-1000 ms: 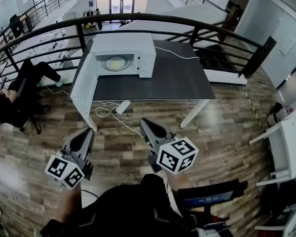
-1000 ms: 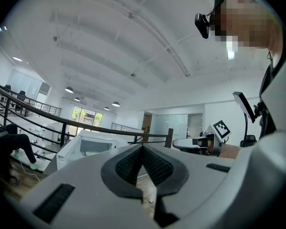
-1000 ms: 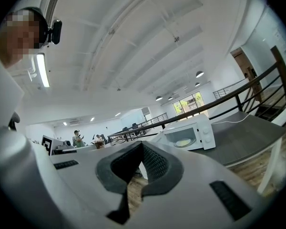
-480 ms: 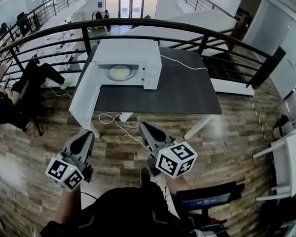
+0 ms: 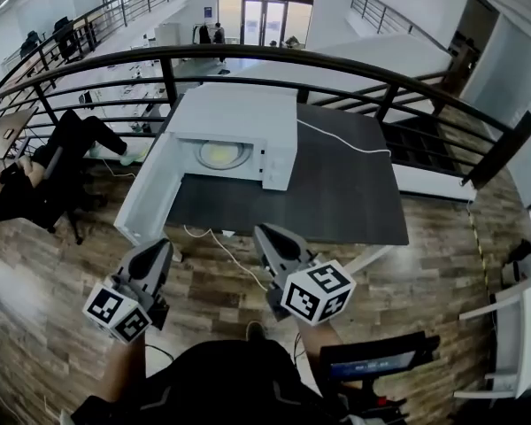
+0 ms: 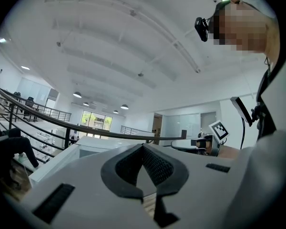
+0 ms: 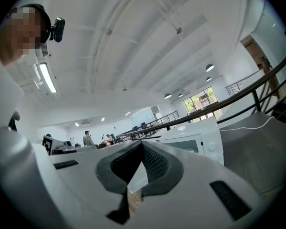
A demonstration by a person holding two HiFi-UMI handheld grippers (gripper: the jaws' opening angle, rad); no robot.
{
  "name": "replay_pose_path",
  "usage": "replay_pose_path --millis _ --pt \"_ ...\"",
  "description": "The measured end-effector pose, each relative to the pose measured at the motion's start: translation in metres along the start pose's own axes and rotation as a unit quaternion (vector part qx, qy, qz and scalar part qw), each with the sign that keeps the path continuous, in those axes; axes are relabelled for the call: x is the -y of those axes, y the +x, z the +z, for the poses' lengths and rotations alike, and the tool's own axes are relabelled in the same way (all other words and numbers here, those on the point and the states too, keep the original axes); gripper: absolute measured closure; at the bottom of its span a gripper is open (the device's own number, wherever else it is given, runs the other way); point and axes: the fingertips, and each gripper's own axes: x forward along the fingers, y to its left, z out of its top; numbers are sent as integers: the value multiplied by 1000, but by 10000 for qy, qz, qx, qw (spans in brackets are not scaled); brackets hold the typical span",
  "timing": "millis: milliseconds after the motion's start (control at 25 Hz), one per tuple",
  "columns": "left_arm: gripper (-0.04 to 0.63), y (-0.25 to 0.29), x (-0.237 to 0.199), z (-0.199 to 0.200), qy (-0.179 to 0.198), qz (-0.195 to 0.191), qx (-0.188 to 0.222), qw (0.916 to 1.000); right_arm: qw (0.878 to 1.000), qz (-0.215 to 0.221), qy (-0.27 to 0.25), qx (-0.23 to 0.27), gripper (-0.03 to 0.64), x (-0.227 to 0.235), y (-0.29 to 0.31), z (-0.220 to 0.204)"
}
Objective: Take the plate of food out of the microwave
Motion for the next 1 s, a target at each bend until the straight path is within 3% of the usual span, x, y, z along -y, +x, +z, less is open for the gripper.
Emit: replay_pose_path --millis 480,1000 --pt "593 76 -10 -6 19 393 -7 9992 9993 311 28 -203 618 78 31 20" --pt "592 96 -71 12 92 268 -22 9996 9994 249 102 -219 617 81 100 18"
